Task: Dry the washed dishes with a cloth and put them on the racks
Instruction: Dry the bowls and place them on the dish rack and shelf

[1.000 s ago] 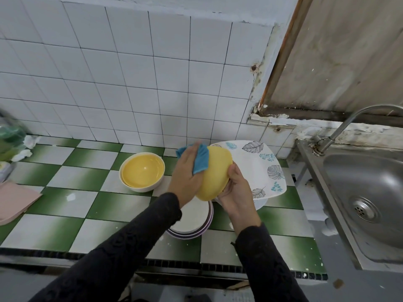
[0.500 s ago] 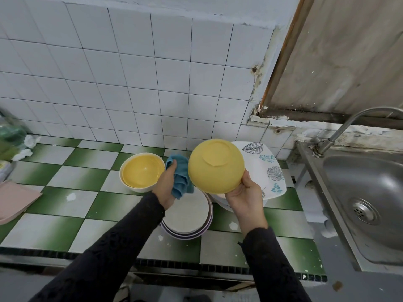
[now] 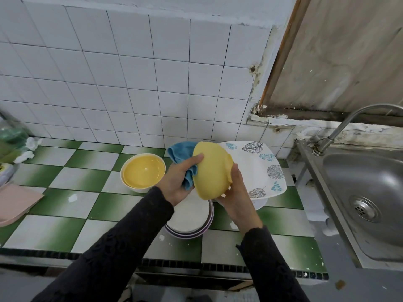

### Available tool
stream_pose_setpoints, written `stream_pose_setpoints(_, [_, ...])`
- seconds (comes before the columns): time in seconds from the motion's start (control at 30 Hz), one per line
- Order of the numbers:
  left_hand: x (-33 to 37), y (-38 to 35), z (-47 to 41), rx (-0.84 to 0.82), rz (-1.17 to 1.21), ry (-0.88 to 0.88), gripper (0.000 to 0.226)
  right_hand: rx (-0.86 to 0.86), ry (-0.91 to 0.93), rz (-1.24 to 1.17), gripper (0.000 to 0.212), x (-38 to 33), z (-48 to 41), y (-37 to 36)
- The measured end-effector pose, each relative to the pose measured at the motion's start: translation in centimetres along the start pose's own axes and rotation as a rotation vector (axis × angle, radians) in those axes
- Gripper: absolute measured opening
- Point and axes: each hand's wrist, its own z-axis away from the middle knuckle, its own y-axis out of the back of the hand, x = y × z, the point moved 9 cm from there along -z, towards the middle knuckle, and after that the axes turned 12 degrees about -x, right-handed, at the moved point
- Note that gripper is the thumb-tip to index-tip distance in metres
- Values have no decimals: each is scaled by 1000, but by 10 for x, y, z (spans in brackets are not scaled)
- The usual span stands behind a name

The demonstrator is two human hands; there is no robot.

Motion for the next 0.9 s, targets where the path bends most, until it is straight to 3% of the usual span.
stream_pose_setpoints(0.13, [-5,-23,-1,-65,38,4,14,-80,6,-70,105,6,-1,-12])
stream_pose_setpoints(0.27, [-5,-6,-1,133,-74,55,33,-170,-115,-454,99,20,0,-20])
stream_pose_setpoints(0.33, [7,-4,4,247,-227,-72,24,-155,-157,-632,96,24,2,-20])
stream_pose_setpoints(0.4, [30,-14,13,269,-496,-328,8,-161,-189,-712,95,27,7,-25])
stream_pose_setpoints(0.47, [39,-32,20,187,-990,-512,34,-225,-187,-749,96,29,9,-35])
stream_pose_setpoints(0.5, [30,-43,16,91,-1255,-516,45,-234,-187,-747,99,30,10,-38])
stream_pose_setpoints(0.57, [-3,-54,5,-101,-1607,-393,55,-217,-178,-709,111,31,12,-38])
stream_pose_setpoints(0.6, [-16,-53,0,-152,-1653,-287,55,-199,-179,-695,118,31,12,-37])
stream_pose_setpoints(0.7, [-33,-45,-6,-209,-1526,-35,53,-167,-175,-666,127,33,12,-27])
stream_pose_setpoints(0.83, [-36,-50,-2,-265,-1550,54,51,-122,-135,-623,131,26,10,-15])
stream_pose_setpoints(0.9, [-38,-48,-1,-295,-1446,92,44,-62,-142,-619,137,27,9,-8])
